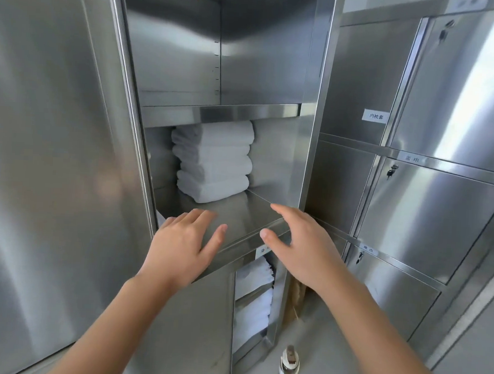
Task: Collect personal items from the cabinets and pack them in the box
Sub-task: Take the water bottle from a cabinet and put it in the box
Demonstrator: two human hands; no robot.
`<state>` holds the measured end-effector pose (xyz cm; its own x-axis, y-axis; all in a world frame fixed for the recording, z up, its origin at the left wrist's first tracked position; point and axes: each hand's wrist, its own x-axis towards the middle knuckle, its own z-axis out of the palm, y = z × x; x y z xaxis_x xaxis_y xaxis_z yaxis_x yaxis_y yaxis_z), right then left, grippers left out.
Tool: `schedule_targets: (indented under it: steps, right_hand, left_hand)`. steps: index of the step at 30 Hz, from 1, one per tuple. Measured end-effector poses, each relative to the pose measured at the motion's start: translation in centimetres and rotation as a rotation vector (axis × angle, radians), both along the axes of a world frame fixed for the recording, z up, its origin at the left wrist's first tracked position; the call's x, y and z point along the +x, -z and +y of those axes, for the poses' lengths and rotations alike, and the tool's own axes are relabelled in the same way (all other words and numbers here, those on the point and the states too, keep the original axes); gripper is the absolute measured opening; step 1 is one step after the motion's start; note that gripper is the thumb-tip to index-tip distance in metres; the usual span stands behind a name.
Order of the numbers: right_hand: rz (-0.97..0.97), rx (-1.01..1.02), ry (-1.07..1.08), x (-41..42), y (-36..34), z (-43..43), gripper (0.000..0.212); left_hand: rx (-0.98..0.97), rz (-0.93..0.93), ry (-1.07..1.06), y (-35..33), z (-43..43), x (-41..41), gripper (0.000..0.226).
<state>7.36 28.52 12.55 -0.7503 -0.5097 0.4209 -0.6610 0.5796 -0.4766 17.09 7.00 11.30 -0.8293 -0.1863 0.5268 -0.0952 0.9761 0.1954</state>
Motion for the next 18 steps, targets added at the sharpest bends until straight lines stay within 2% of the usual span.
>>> schedule_targets:
  steps: [8,12,18]
  right_hand:
    - [-0.033,-0.009,-0.16,-7.9,2.1,-6.4,0.061]
    - [-0.034,0.024,-0.331,-12.1,3.7,-10.3,0.062]
    - [-0.008,0.064,-0.61,-17.4,4.2,-13.4,0.061]
  left_hand:
    - [-0.009,-0.064,-0.169,1.2,-3.6,-3.9,0.051]
    - [-0.003,-0.105,-0.328,2.4,-4.2,-5.7,0.056]
    - [0.028,-0.085,-0.622,3.0,-2.3,-8.2,0.052]
